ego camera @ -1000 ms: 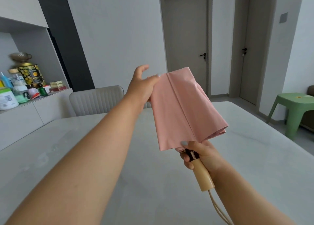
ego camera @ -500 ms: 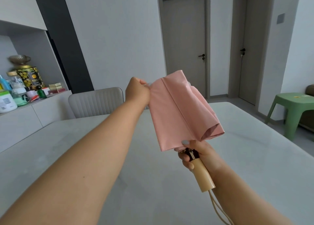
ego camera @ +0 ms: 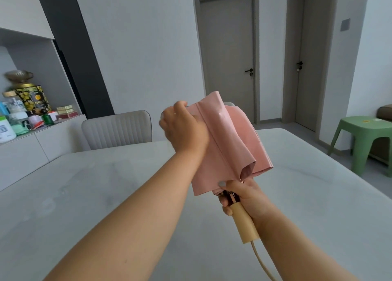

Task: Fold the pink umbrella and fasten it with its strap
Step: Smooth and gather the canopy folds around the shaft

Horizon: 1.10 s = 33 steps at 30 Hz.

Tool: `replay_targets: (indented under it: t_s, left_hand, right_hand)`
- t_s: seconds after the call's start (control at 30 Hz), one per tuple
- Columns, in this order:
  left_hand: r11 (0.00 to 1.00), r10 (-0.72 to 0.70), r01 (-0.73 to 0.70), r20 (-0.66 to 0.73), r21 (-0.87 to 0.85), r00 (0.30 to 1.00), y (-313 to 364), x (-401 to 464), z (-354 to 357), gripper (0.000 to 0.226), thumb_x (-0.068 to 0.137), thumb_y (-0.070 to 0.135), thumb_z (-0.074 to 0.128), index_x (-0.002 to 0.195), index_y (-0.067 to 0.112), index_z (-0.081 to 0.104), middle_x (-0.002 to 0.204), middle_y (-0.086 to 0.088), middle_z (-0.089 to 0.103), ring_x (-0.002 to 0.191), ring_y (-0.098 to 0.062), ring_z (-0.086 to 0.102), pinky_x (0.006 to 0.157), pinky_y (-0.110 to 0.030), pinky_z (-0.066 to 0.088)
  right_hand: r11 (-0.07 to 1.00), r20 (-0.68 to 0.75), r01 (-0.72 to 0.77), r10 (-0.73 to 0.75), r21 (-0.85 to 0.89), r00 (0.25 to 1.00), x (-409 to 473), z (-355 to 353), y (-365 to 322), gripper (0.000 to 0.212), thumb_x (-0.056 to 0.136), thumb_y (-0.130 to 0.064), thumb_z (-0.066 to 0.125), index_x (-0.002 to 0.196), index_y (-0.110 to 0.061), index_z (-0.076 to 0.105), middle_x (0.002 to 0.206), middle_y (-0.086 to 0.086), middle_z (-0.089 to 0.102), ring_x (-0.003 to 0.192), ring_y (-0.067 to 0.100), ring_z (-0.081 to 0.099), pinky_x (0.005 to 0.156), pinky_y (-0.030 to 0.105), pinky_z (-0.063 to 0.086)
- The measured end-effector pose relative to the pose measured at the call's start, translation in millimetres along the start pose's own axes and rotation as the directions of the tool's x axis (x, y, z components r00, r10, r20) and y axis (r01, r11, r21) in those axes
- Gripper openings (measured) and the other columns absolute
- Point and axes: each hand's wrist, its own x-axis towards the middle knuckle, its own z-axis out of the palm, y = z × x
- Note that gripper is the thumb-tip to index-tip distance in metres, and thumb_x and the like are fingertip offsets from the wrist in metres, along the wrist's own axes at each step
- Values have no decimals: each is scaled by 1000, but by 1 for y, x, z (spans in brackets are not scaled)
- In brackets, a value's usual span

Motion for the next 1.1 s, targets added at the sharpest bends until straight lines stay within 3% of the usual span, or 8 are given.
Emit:
replay_targets:
  t_s: [0.1, 0.23, 0.3, 0.43, 0.63, 0.77, 0.97, 1.1]
  left_hand:
    - [930, -248, 299, 237, -213, 939, -4, -10, 12, 45, 94, 23, 40, 139, 17, 38, 138, -15, 44, 121, -40, 46, 105, -44, 37]
    - [610, -455, 693, 545, -386, 704, -12, -11, 9, 80, 78, 60, 45, 146, 25, 25, 131, -8, 54, 111, -34, 57, 97, -51, 48]
    - [433, -457, 809, 677, -398, 577, -18, -11, 8, 93, 63, 76, 53, 137, 21, 43, 120, -7, 65, 104, -31, 63, 93, -49, 51]
    - [313, -297, 824, 775, -472, 557, -23, -12, 10, 55, 87, 68, 46, 108, 20, 65, 108, -13, 72, 103, -31, 65, 94, -46, 50]
    - [227, -192, 828, 811, -512, 553, -30, -14, 17, 65, 87, 71, 43, 123, 20, 61, 109, -15, 72, 103, -35, 65, 84, -46, 53]
    - [219, -206, 832, 810, -510, 550, -38, -17, 25, 69, 85, 73, 44, 124, 19, 61, 114, -16, 71, 107, -35, 65, 92, -49, 52]
    - [200, -242, 842, 808, -501, 538, -47, -20, 32, 68, 87, 73, 41, 128, 22, 59, 116, -14, 70, 109, -34, 65, 88, -47, 54]
    - [363, -356, 826, 755, -432, 551, -45, -11, 24, 72, 80, 68, 56, 133, 20, 53, 120, -8, 68, 107, -28, 65, 89, -42, 54]
  right_hand:
    - [999, -8, -18, 17, -32, 1000, 0, 2, 0, 19, 70, -12, 64, 81, 3, 61, 69, 21, 56, 49, 26, 46, 41, 27, 41]
    - [998, 17, -56, 56, -8, 998, -1, 2, -3, 20, 71, -14, 65, 83, 0, 58, 67, 21, 52, 50, 27, 43, 41, 27, 41]
    - [996, 39, -83, 82, 30, 996, -2, 0, -4, 18, 71, -15, 65, 79, -2, 57, 62, 19, 51, 46, 26, 42, 40, 26, 40]
    - [992, 82, -97, 90, 84, 993, -2, 0, -5, 24, 70, -15, 62, 86, 1, 54, 58, 18, 53, 41, 23, 49, 39, 25, 42]
    - [963, 139, -86, 52, 256, 989, 1, 1, -1, 58, 66, -4, 64, 122, 6, 52, 106, 34, 64, 103, 46, 65, 80, 54, 56]
    - [940, 206, -190, 134, 284, 969, 1, -1, -3, 44, 71, -5, 55, 113, 9, 60, 100, 28, 68, 98, 41, 69, 64, 39, 60]
    - [953, 70, -177, 165, 247, 984, 1, -3, -2, 53, 66, -4, 59, 117, 7, 52, 82, 21, 67, 68, 26, 68, 36, 22, 44]
    - [962, 9, -143, 145, 231, 989, 5, -6, 2, 53, 66, -3, 60, 117, 6, 52, 81, 23, 65, 65, 26, 66, 35, 22, 41]
